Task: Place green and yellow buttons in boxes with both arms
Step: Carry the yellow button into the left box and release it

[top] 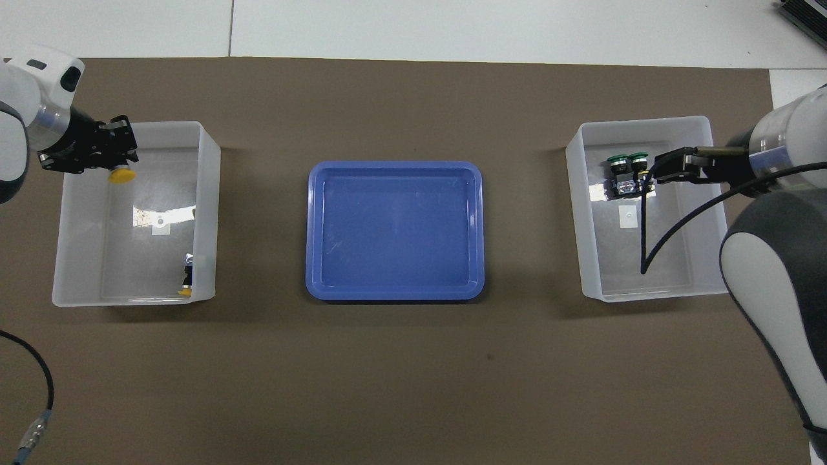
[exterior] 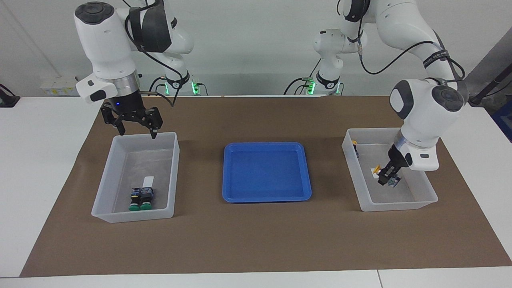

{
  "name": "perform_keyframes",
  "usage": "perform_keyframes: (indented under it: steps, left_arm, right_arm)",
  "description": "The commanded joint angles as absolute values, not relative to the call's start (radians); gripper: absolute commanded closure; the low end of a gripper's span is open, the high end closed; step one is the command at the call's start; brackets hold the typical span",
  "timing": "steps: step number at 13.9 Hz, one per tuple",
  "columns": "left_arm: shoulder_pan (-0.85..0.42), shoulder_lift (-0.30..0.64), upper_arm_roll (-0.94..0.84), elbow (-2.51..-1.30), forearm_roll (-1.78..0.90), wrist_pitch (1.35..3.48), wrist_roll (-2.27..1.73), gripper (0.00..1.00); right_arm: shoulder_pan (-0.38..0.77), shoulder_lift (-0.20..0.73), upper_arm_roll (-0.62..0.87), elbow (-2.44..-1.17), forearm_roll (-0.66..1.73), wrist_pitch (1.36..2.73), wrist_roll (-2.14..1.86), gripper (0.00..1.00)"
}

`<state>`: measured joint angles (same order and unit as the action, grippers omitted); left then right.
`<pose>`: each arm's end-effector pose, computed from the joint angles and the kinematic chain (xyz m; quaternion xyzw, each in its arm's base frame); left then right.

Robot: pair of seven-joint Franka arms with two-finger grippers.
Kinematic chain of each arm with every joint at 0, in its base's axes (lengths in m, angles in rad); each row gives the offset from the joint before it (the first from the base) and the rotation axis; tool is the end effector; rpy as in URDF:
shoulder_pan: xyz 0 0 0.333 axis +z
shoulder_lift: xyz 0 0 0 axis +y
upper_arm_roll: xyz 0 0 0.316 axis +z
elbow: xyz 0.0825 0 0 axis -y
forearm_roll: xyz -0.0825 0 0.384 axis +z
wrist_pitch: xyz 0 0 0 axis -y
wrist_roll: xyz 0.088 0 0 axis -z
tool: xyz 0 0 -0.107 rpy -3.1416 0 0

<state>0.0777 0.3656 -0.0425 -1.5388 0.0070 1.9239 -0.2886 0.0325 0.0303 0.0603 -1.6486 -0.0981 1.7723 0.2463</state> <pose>0.6693 0.0277 0.4458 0.9868 0.1615 0.0093 0.0055 0.5787 0.0448 0.5890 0.9954 -0.0690 0.0540 0.0390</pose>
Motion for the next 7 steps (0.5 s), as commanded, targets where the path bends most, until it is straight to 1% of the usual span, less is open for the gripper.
perform_keyframes:
  steps: [1,4,5,6,7]
  left_arm:
    - [0.133,0.29,-0.046,-1.676,-0.006,1.966,-0.084,1.0]
    - [0.185,0.233,-0.043,-1.843,0.002,2.101,0.043,1.0]
    - [0.195,0.219,-0.041,-1.883,0.003,2.136,0.066,1.0]
    - [0.202,0.215,-0.041,-1.893,0.003,2.138,0.071,1.0]
    - [0.204,0.215,-0.04,-1.893,0.003,2.132,0.069,0.79]
  right_arm:
    - [0.054,0.002,0.031,-1.646,-0.051,1.708,0.242,0.0]
    - [0.054,-0.017,0.031,-1.657,-0.051,1.669,0.229,0.0]
    - [0.052,-0.02,0.031,-1.658,-0.051,1.66,0.204,0.0]
    - [0.048,-0.02,0.031,-1.658,-0.051,1.652,0.186,0.0]
    - [0.043,-0.021,0.031,-1.661,-0.051,1.651,0.17,0.0]
